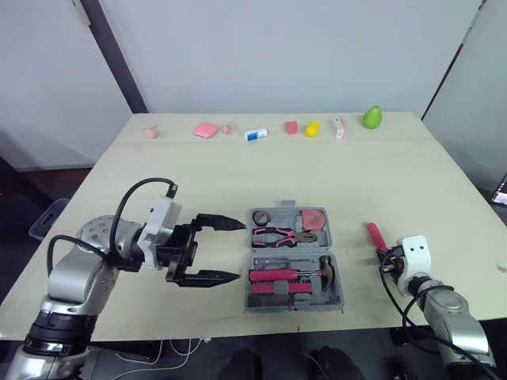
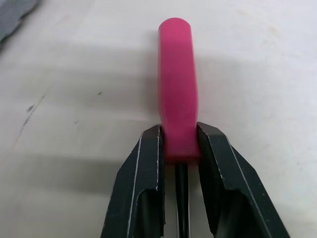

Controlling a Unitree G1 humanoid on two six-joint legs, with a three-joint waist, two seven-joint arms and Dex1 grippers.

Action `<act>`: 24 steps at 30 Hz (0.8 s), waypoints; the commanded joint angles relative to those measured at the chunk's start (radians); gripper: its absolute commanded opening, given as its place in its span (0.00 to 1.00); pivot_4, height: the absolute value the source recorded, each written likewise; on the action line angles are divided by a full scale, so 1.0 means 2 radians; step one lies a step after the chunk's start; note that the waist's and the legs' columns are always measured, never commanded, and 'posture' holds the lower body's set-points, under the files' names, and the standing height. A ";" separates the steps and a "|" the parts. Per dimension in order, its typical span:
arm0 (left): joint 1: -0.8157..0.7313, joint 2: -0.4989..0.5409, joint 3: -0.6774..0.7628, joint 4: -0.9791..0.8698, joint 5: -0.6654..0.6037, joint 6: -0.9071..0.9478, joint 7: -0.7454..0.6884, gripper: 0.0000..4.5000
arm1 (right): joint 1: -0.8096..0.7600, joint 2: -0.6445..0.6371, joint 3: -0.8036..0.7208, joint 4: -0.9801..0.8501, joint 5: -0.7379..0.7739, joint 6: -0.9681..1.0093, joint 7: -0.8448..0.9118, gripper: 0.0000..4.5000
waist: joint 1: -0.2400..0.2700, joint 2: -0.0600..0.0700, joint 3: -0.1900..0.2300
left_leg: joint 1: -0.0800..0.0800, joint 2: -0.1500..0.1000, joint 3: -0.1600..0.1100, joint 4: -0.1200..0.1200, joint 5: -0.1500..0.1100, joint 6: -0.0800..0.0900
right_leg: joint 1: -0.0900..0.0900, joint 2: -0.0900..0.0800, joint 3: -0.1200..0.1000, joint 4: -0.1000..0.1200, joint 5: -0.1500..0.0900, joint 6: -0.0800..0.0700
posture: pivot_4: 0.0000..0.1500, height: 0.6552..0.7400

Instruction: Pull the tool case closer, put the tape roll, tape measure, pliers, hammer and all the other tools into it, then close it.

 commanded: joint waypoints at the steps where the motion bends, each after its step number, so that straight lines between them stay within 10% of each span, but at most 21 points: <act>1: 0.007 0.010 0.016 0.000 -0.002 -0.011 -0.012 1.00 | 0.004 -0.041 0.005 -0.048 0.012 -0.019 0.050 0.09 | 0.000 0.000 0.000 | 0.000 0.000 0.000 0.000 0.000 0.000 | 0.000 0.000 0.000 0.000 0.000 0.000 | 1.00 1.00; 12: 0.027 0.024 0.028 0.027 0.003 -0.036 -0.034 1.00 | -0.078 -0.184 0.136 -0.164 0.050 0.047 0.260 0.09 | 0.000 0.000 0.000 | 0.000 0.000 0.000 0.000 0.000 0.000 | 0.000 0.001 0.000 0.000 0.000 0.000 | 1.00 1.00; 24: 0.061 0.070 0.008 0.048 0.015 -0.094 -0.062 1.00 | -0.218 -0.181 0.324 -0.219 -0.013 0.149 0.307 0.09 | 0.000 -0.001 0.001 | 0.000 0.000 -0.001 0.000 0.000 0.000 | 0.000 0.000 -0.001 0.000 0.000 0.000 | 1.00 1.00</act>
